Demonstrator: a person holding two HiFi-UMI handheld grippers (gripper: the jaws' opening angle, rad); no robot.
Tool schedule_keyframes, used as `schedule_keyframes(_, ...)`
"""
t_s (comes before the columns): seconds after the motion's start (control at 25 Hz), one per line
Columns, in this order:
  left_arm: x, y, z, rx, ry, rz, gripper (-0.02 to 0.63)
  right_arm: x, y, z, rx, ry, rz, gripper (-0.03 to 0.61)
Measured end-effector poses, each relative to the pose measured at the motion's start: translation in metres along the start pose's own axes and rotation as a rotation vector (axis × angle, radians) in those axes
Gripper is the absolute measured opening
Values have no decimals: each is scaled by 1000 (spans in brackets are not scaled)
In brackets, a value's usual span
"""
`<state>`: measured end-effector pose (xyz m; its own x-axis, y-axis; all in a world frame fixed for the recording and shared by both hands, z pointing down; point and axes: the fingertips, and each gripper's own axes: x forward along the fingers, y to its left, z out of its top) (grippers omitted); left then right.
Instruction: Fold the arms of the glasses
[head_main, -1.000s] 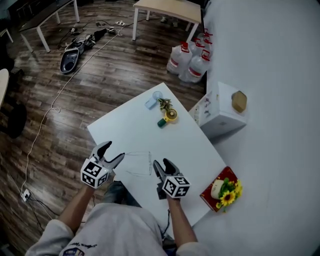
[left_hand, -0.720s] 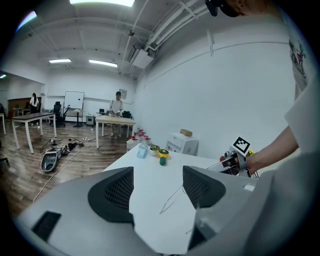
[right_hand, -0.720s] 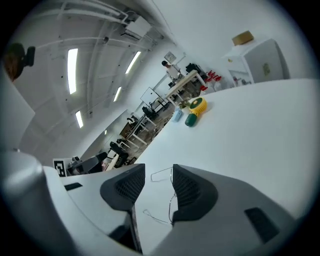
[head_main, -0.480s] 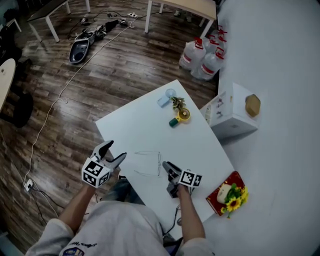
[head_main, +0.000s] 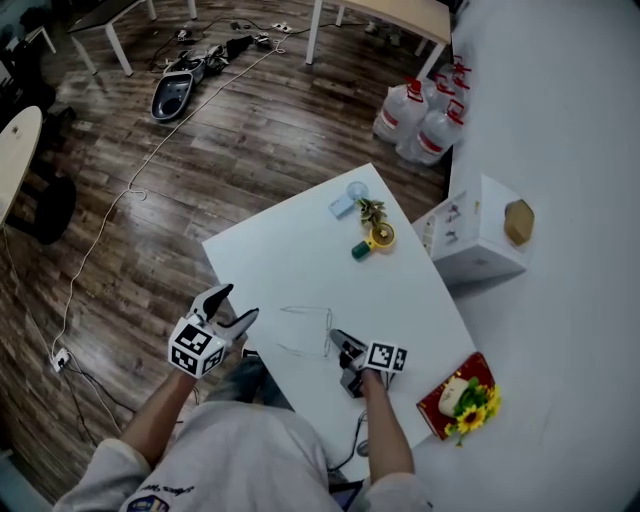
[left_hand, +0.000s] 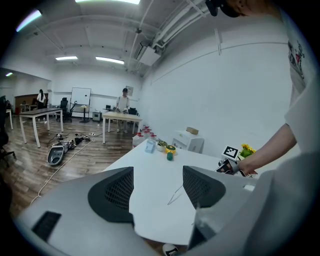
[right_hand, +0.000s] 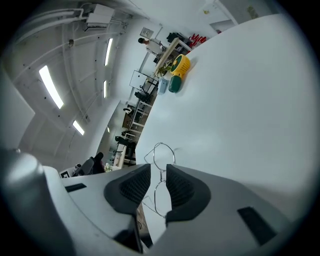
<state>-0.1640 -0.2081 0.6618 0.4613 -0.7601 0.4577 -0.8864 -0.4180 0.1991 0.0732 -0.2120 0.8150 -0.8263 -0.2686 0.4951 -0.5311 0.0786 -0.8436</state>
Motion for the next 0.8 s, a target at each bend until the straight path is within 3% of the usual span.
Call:
schedule_keyframes(0.32,-2,6,-9,-13,12,9,302,11,-7,-5,27,44,8,87)
schedule_keyframes(0.6,-5,6,-11,-20,15,8,302,14,-4,-7,40,44,11,17)
schedule_keyframes(0.8,-6,4,-10,-21,13,0,302,14,1,-14,101,44,17,12)
